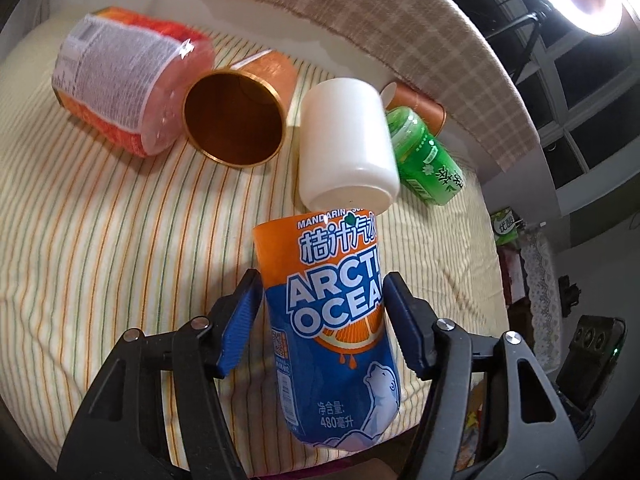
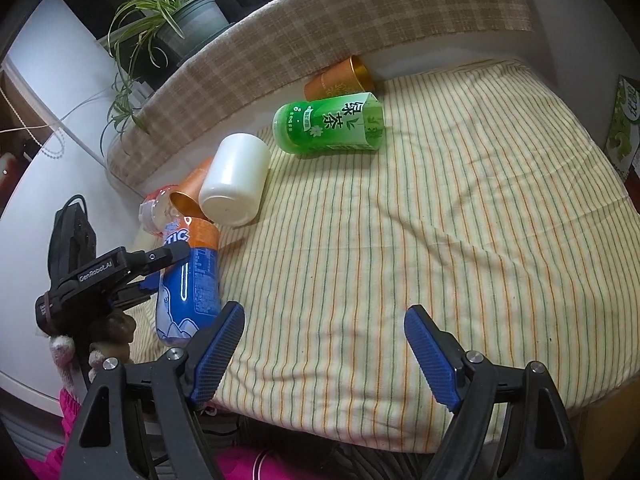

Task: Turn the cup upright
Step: 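Lower the upright bottle onto the sheet and open the right gripper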

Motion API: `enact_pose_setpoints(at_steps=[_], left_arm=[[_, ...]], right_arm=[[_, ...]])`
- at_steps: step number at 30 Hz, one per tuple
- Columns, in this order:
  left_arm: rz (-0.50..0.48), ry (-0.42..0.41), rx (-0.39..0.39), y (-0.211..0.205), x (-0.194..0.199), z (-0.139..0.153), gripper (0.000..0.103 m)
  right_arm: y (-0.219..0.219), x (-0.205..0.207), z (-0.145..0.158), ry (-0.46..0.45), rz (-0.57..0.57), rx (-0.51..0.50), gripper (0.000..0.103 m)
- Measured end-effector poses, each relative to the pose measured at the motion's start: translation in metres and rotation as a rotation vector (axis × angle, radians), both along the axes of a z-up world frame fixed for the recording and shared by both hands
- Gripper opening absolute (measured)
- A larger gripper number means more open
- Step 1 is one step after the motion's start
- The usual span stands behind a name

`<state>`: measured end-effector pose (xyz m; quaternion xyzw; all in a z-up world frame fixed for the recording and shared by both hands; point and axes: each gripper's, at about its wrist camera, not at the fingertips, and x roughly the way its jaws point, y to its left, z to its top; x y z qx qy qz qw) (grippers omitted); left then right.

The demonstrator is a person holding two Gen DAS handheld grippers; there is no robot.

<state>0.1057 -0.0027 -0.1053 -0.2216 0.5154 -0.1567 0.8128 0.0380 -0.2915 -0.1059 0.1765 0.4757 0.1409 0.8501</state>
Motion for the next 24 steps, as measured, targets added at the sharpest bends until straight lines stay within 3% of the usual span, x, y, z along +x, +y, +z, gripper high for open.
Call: enact_pose_setpoints(at_steps=[13, 24], left_arm=[[-0.042, -0.185, 0.142, -0.027, -0.017, 0.041, 0.064], [-0.101, -0.323, 0.281, -0.068, -0.020, 0.057, 0.064]], right_arm=[[-0.001, -0.001, 0.000, 0.001, -0.009, 0.011, 0.084], [-0.009, -0.003, 0.000, -0.001, -0.033, 0.023, 0.084]])
